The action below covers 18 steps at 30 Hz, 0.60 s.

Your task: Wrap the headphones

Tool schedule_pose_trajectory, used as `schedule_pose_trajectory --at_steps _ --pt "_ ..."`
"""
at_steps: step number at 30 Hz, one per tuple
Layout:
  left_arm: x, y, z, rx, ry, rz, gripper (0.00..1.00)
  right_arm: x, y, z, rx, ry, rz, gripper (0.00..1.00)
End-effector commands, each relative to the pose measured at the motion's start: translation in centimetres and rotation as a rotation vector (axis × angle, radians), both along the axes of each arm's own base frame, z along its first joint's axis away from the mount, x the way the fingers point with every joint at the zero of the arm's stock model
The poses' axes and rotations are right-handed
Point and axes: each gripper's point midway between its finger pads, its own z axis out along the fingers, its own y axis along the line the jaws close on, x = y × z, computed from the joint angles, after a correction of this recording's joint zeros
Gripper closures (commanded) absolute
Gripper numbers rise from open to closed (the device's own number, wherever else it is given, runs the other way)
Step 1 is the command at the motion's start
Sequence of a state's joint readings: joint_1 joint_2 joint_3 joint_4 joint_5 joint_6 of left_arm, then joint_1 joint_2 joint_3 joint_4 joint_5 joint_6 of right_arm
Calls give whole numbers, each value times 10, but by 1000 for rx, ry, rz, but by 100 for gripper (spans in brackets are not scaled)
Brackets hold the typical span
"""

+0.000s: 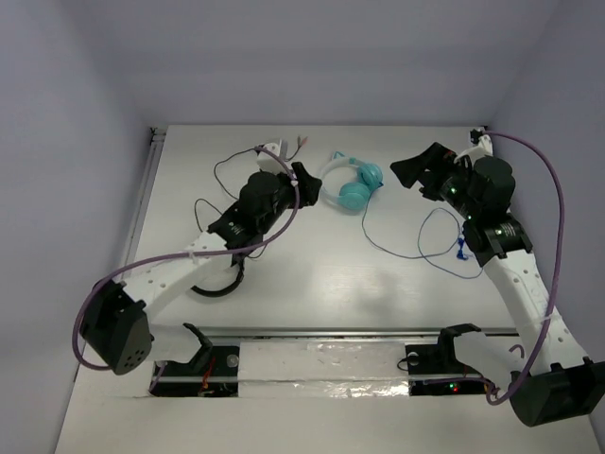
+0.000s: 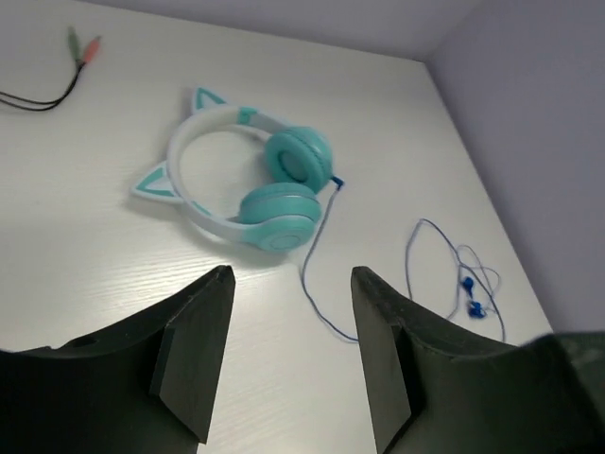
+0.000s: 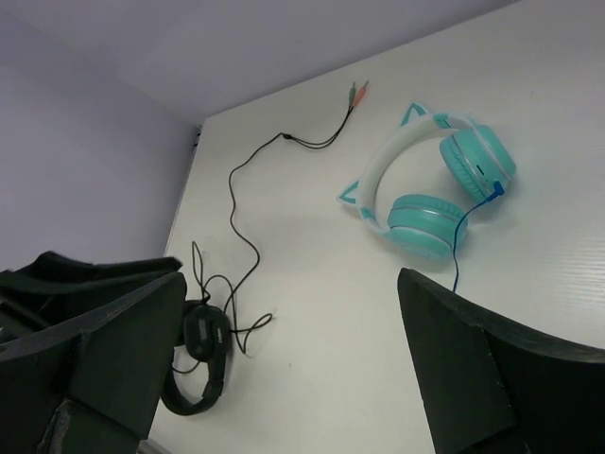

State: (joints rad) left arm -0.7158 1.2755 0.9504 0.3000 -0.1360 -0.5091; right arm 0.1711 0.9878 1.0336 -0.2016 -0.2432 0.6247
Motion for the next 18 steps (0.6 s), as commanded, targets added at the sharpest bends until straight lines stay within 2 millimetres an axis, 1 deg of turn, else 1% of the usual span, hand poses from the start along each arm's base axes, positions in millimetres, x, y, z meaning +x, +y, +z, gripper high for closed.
schedule_pose_trajectory --at_steps 1,2,3,4,5,6,7,8,9,10,11,12,13,14,15,16,17,18 --pt "29 18 15 117 -61 138 49 -2 5 31 2 -96 20 0" --pt "32 16 13 134 -63 139 43 -3 8 32 20 -99 36 0" --pt "37 13 4 167 -49 137 39 -4 11 32 33 -103 52 0" --pt "43 12 14 180 -69 147 34 -7 18 40 55 -145 97 0" --pt "47 10 14 197 -67 149 31 -8 25 32 64 -139 120 0" --pt "52 7 1 236 -40 145 28 -7 25 31 63 -146 120 0" --pt "58 5 11 241 -54 153 27 -5 25 29 57 -146 107 0" --pt "62 2 2 265 -38 152 28 -4 26 28 43 -150 100 0" --pt "64 1 2 274 -40 153 31 -2 24 27 30 -154 88 0" --pt "67 -1 7 268 -52 155 44 1 21 26 22 -152 68 0" --pt "72 1 7 269 -52 164 51 2 20 25 8 -157 66 0" --pt "80 4 2 274 -47 170 59 4 19 20 5 -147 57 0" --pt "84 4 2 276 -44 170 74 7 17 21 3 -162 45 0" --pt "89 0 9 265 -50 153 81 7 18 21 -7 -175 50 0" --pt "97 -2 -2 282 -27 145 87 8 19 15 -7 -164 55 0" --pt "101 -1 -8 304 -6 137 97 8 24 6 -10 -139 88 0" --pt "105 -6 -2 307 -14 124 98 7 28 2 -8 -131 112 0" --pt "110 -8 -21 363 16 111 97 5 34 -2 0 -123 139 0"
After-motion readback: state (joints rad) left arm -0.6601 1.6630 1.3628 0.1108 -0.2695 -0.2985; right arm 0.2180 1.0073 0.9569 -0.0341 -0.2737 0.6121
